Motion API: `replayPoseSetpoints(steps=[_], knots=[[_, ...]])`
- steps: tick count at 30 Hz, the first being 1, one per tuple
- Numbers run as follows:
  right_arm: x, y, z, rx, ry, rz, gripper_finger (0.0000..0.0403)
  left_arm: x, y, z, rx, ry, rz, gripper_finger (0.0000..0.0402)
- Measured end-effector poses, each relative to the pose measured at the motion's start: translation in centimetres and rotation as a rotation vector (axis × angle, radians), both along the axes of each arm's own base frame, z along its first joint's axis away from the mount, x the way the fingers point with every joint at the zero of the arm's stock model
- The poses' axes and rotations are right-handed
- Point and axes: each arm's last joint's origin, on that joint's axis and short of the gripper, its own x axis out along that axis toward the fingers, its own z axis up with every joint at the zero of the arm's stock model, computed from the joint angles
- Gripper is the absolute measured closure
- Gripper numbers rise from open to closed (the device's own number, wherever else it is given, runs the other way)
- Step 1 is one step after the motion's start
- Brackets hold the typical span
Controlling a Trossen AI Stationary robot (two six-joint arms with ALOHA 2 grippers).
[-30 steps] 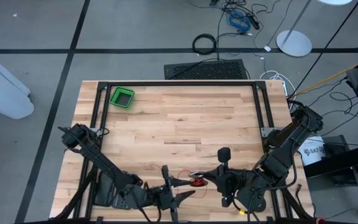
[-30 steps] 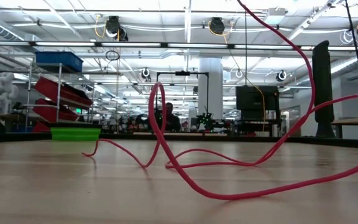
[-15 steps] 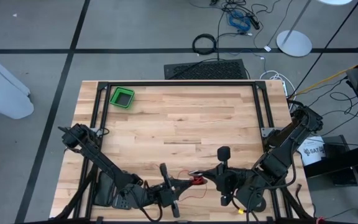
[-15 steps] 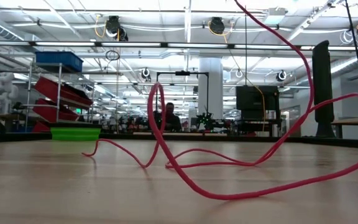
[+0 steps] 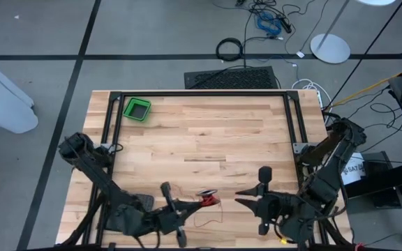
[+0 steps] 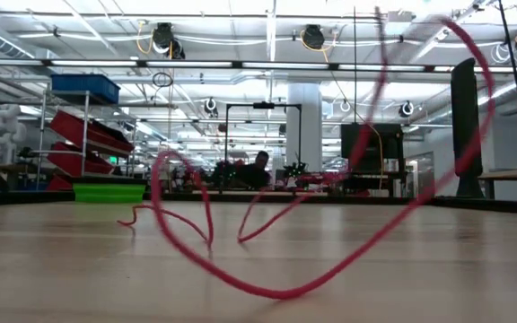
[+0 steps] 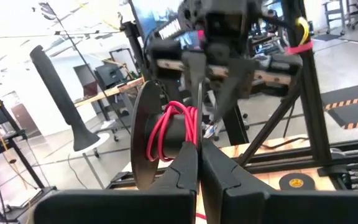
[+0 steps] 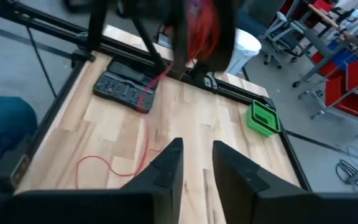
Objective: Coil cords
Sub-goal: Coil the red wire into the spool
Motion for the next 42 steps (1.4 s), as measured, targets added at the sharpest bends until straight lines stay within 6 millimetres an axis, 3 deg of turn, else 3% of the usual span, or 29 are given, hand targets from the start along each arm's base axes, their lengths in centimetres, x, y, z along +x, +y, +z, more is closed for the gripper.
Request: replayPoseSetpoints(steps=[5,12,17,26,33,42], knots=[[0.6,0.2,-1.4,-0.018,-0.006,0.006,0.0306,-2.1,0.2,2.2,-0.010,-0.008,-0.034,0.0400],[4.2,-1.0,-3.9,-0.021,-0.084,0.068,0.0280,-3.3,0.8,3.5,0.008,0.010,-0.036,0.0401],[6.8,-2.6,-5.0,0.093,-0.207,0.248,0.0262,-3.6,1.1,3.8,0.014,0.021,-0.012,0.0401],[9.1,-4.5,-8.4,0.158,-0.278,0.371,0.0235,-3.7,1.0,3.7,0.016,0.028,-0.009,0.0401],[11.6,-5.3,-11.5,0.147,-0.224,0.340,0.0213,-3.9,0.7,3.7,0.020,0.029,-0.019,0.0401],[13.1,-5.5,-12.3,0.166,-0.187,0.320,0.0221,-4.2,0.5,3.7,0.023,0.030,-0.028,0.0401]])
